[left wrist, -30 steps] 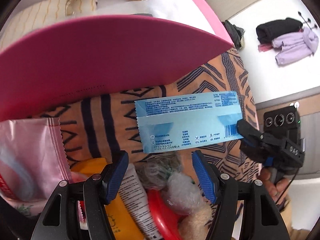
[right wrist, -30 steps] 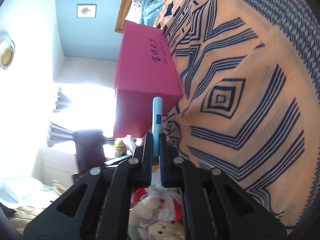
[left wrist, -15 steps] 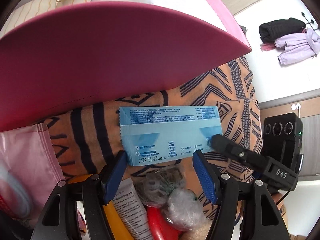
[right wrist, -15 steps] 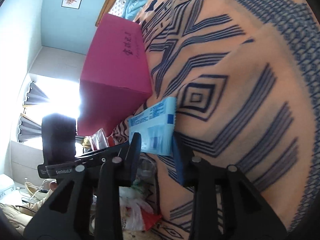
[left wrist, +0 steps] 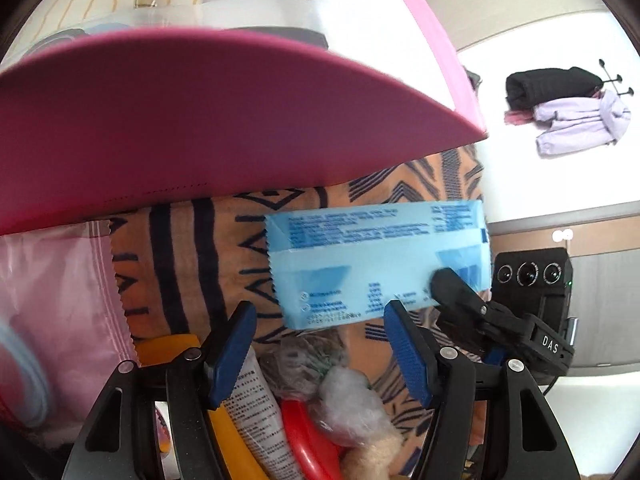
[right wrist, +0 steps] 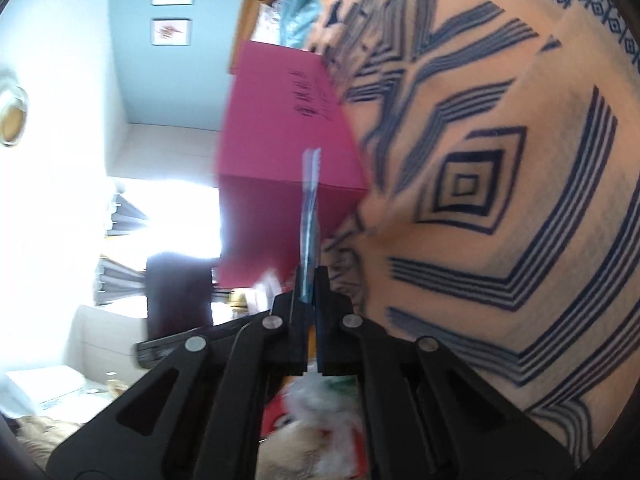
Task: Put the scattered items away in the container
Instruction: 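Close the right gripper on the sachet edge and lift it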
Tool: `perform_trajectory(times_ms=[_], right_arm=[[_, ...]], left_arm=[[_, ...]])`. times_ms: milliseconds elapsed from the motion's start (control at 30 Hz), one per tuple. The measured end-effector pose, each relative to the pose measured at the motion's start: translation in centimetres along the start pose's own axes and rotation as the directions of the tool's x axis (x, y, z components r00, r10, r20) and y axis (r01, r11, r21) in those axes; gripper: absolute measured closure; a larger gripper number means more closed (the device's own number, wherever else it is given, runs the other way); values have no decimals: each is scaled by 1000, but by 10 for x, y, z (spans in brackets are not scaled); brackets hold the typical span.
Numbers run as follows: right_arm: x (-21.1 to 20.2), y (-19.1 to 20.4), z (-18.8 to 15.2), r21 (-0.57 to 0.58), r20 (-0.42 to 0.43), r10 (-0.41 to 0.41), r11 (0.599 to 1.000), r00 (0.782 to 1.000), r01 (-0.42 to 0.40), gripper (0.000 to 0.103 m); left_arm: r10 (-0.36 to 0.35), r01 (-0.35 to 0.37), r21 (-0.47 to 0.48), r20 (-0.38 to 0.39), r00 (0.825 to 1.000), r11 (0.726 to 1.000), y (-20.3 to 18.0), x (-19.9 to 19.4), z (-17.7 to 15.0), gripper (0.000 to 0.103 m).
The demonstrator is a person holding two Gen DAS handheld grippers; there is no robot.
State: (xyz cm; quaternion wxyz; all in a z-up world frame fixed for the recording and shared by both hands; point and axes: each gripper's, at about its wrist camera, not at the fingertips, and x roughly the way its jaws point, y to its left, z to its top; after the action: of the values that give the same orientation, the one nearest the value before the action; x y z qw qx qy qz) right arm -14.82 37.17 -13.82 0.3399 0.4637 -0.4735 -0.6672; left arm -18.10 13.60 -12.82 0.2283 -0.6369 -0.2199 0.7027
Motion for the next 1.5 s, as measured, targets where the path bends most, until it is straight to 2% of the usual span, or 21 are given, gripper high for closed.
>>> perform_trajectory(times_ms=[267, 333, 400, 467, 500, 533, 567, 600, 733, 900, 1067, 1100, 1300, 1400, 1500], right_arm=[[-12, 11, 0, 19, -20, 153, 988, 988, -152, 99], [-10, 12, 0, 34, -23, 176, 984, 984, -175, 99], [-8, 11, 1, 54, -27, 193, 980, 981, -191, 99], [-5, 6, 0, 78, -33, 197, 978, 980, -194, 99], [-3, 3, 0, 89, -36, 198, 977, 980, -194, 99], [-3, 1, -1, 96, -42, 192, 978, 981, -187, 99], [-3, -1, -2, 98, -49, 180, 980, 982, -175, 99], [-3, -2, -3, 100, -55, 168, 982, 984, -162, 99], [4, 6, -1, 51, -72, 73, 996, 995, -70, 99], [8, 38, 0, -98, -74, -72, 993, 995, 64, 97], [7, 75, -1, -242, -15, -207, 950, 978, 197, 86], [5, 79, -1, -253, -1, -218, 944, 976, 211, 83], [-6, 88, 0, -268, 49, -220, 937, 974, 225, 83], [-1, 104, 2, -326, 63, -251, 910, 966, 258, 90], [7, 119, 2, -383, 74, -270, 881, 960, 277, 92]], left_arm=[[-100, 101, -36, 47, 994, 994, 9, -17, 0, 30], [-131, 133, -35, 53, 990, 991, 8, -19, -1, 30], [-133, 134, -21, 58, 989, 991, 6, -22, -2, 30], [-135, 136, -8, 62, 989, 991, 3, -24, -2, 33], [-136, 136, -1, 64, 989, 991, 2, -26, -3, 41], [-137, 137, 6, 66, 988, 991, 1, -27, -3, 56], [-138, 138, 13, 68, 988, 990, -1, -28, -3, 64], [-139, 138, 20, 70, 988, 990, -2, -29, -4, 77], [-144, 140, 47, 79, 986, 989, -7, -34, -5, 90], [-128, 121, 69, 113, 985, 990, -9, -51, -10, 93], [-131, 116, 95, 165, 977, 989, -10, -72, -16, 93], [-133, 116, 100, 176, 975, 988, -10, -77, -17, 93], [-115, 93, 111, 211, 971, 989, -13, -91, -11, 93], [-87, 62, 117, 228, 970, 991, -16, -98, -9, 93], [-72, 41, 125, 251, 965, 991, -17, -108, -12, 93]])
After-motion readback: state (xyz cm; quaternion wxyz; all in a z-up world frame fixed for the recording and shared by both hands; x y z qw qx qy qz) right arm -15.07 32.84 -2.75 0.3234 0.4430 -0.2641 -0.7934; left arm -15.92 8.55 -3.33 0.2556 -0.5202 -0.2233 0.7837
